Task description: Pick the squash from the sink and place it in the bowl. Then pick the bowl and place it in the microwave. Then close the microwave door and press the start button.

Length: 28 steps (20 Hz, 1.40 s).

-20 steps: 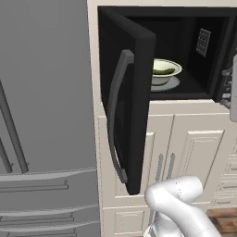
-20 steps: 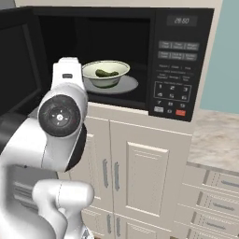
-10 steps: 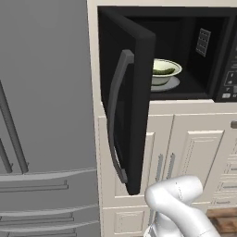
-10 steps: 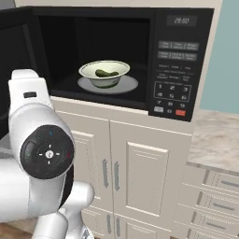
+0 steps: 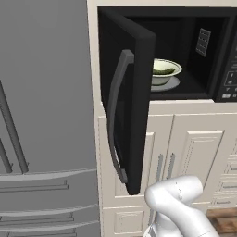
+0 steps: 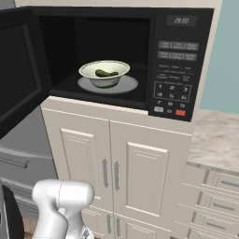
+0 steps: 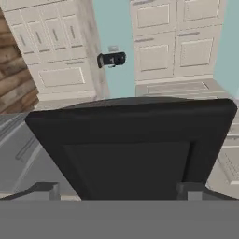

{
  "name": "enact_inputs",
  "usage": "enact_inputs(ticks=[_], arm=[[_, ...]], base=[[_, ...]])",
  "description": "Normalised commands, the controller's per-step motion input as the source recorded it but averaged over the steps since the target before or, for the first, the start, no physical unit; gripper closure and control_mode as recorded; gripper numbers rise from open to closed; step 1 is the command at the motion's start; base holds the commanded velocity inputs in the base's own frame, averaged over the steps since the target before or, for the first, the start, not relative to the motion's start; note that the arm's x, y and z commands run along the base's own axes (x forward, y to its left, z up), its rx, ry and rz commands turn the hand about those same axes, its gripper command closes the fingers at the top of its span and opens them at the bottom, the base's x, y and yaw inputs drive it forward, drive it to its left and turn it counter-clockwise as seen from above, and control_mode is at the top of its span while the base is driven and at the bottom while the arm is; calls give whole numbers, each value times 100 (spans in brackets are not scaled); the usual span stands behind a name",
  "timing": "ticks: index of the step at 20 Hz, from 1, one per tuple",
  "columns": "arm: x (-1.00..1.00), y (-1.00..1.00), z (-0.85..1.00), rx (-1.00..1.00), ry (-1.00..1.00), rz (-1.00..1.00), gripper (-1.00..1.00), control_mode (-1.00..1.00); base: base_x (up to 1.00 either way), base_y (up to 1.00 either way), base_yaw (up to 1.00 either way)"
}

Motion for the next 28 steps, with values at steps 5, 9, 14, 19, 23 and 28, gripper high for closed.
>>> enact_inputs(ticks=[5, 9, 14, 19, 23, 28], arm=[[-79, 67, 0, 0, 0, 10, -100, -100], [-74, 56, 0, 0, 0, 12, -100, -100], [-18, 89, -8, -1, 0, 3, -100, -100], [65, 99, -32, -8, 0, -12, -100, -100], [96, 61, -47, -3, 0, -21, -100, -100], [92, 51, -40, -3, 0, -21, -100, -100]], base=[[0, 0, 0], [0, 0, 0], [0, 0, 0], [0, 0, 0], [0, 0, 0], [0, 0, 0]])
